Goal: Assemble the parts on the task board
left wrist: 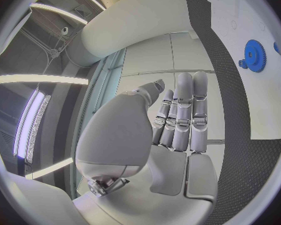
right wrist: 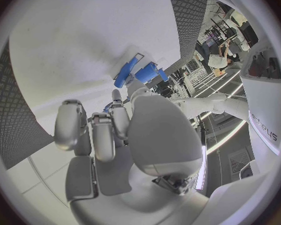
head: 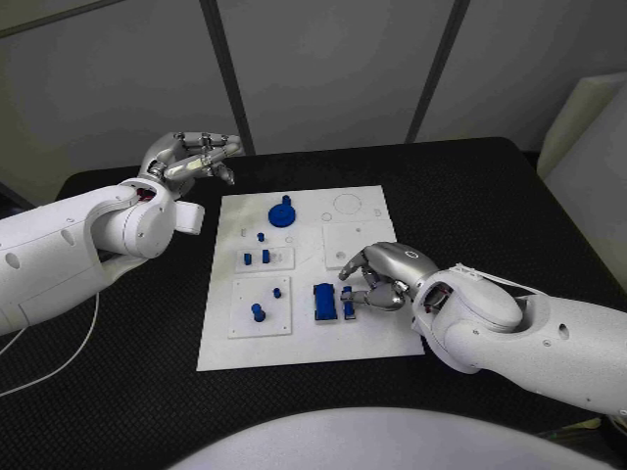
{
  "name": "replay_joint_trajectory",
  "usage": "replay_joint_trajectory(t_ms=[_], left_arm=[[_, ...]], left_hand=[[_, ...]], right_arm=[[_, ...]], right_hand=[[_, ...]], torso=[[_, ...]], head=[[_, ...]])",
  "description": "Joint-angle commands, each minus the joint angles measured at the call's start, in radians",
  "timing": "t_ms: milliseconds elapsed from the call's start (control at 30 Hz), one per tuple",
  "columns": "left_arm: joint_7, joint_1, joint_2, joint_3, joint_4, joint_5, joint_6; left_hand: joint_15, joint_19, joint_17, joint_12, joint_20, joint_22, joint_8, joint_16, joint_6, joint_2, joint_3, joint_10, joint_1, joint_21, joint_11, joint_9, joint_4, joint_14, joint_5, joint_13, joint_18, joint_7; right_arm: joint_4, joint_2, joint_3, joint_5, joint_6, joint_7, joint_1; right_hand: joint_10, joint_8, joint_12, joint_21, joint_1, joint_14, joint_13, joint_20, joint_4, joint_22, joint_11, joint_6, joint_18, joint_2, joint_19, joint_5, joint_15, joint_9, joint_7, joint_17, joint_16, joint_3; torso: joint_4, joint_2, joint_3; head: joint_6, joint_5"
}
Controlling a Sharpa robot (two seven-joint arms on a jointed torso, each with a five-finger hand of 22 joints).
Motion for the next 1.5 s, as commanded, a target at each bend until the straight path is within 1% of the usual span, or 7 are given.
replay_joint_trajectory(t_ms=[33,167,267,333,700,1333,1500], left_arm=[[0.001,0.002,0.002,0.001,0.000,0.003,0.010],[0.000,0.002,0.002,0.001,-0.001,0.003,0.010],[-0.001,0.002,0.002,0.001,-0.002,0.003,0.011],[-0.001,0.001,0.002,0.001,-0.002,0.003,0.011],[-0.002,0.001,0.003,0.001,-0.004,0.003,0.012],[-0.006,-0.001,0.005,0.001,-0.006,0.003,0.013],[-0.008,-0.001,0.005,0.001,-0.006,0.003,0.013]], left_hand=[[0.000,-0.006,-0.001,0.003,0.003,-0.001,0.004,-0.001,-0.009,0.004,-0.004,-0.009,-0.006,-0.003,0.002,-0.001,0.000,-0.004,-0.004,0.000,-0.011,0.002],[0.000,-0.006,-0.003,0.007,0.003,-0.002,0.005,0.000,-0.010,0.006,-0.004,-0.011,-0.007,-0.004,0.002,-0.001,-0.001,-0.004,-0.004,0.000,-0.011,0.002],[0.000,-0.006,-0.003,0.007,0.003,-0.002,0.005,0.000,-0.010,0.006,-0.004,-0.011,-0.007,-0.004,0.002,-0.001,-0.001,-0.004,-0.004,0.000,-0.011,0.002],[0.000,-0.006,-0.003,0.007,0.003,-0.002,0.005,0.000,-0.010,0.006,-0.004,-0.011,-0.007,-0.004,0.002,-0.001,-0.001,-0.004,-0.004,0.000,-0.011,0.002],[0.000,-0.006,-0.003,0.007,0.003,-0.002,0.005,0.000,-0.010,0.006,-0.004,-0.011,-0.007,-0.004,0.002,-0.001,-0.001,-0.004,-0.004,0.000,-0.011,0.002],[0.000,-0.006,-0.004,0.008,0.003,-0.002,0.005,0.000,-0.012,0.005,-0.005,-0.013,-0.008,-0.004,0.003,-0.001,-0.001,-0.004,-0.004,-0.001,-0.012,0.003],[0.000,-0.006,-0.004,0.008,0.003,-0.002,0.005,0.000,-0.013,0.005,-0.005,-0.014,-0.008,-0.004,0.003,-0.001,-0.001,-0.004,-0.004,-0.001,-0.012,0.003]], right_arm=[[-0.009,-0.001,-0.001,-0.024,-0.015,0.012,0.000],[-0.013,-0.001,-0.001,-0.020,-0.004,0.021,0.000],[-0.012,-0.002,-0.001,-0.011,0.008,0.028,0.000],[-0.010,-0.003,-0.002,-0.006,0.011,0.030,-0.001],[0.004,-0.010,-0.002,0.012,-0.023,0.038,-0.001],[0.017,-0.021,-0.002,0.012,-0.054,0.036,-0.003],[0.022,-0.024,-0.002,0.015,-0.063,0.040,-0.004]], right_hand=[[0.004,0.008,0.001,-0.002,-0.001,0.093,0.060,0.006,-0.001,-0.001,0.001,-0.010,0.001,-0.007,-0.001,-0.027,-0.001,-0.002,0.001,0.214,0.005,-0.007],[0.005,0.013,0.004,-0.002,-0.008,0.093,0.061,0.005,0.002,0.000,-0.001,-0.010,0.001,-0.011,0.000,-0.035,-0.003,-0.002,-0.002,0.215,0.005,-0.014],[0.008,0.040,0.009,-0.002,-0.017,0.093,0.063,0.002,0.006,0.000,-0.001,0.029,0.000,-0.010,0.000,-0.036,-0.005,0.006,-0.002,0.215,0.005,-0.024],[0.008,0.043,0.008,-0.001,-0.021,0.093,0.063,0.001,0.007,0.001,-0.001,0.034,0.000,-0.010,0.001,-0.036,-0.005,0.007,-0.001,0.215,0.005,-0.027],[0.009,0.077,0.012,-0.001,-0.038,0.094,0.064,0.003,0.020,0.002,-0.003,0.076,0.000,-0.003,0.002,-0.036,-0.002,0.015,-0.003,0.217,0.006,-0.047],[0.011,0.100,0.017,0.000,-0.057,0.094,0.067,0.002,0.036,0.004,-0.009,0.091,-0.001,0.002,0.004,-0.036,-0.004,0.019,-0.011,0.220,0.008,-0.068],[0.012,0.107,0.017,0.003,-0.085,0.095,0.067,0.002,0.060,0.007,-0.011,0.088,-0.001,0.008,0.007,-0.021,-0.004,0.018,-0.013,0.221,0.008,-0.088]], torso=[[0.0002,0.001,0.0004],[0.0000,0.000,0.0002],[0.0006,0.000,-0.0001],[-0.0006,0.000,-0.0001],[0.0001,-0.001,-0.0002],[0.0001,0.000,-0.0003],[-0.0004,0.000,-0.0001]], head=[[-0.002,0.001],[-0.003,0.001],[-0.004,0.001],[-0.004,0.002],[-0.002,0.000],[0.000,0.000],[0.000,0.001]])
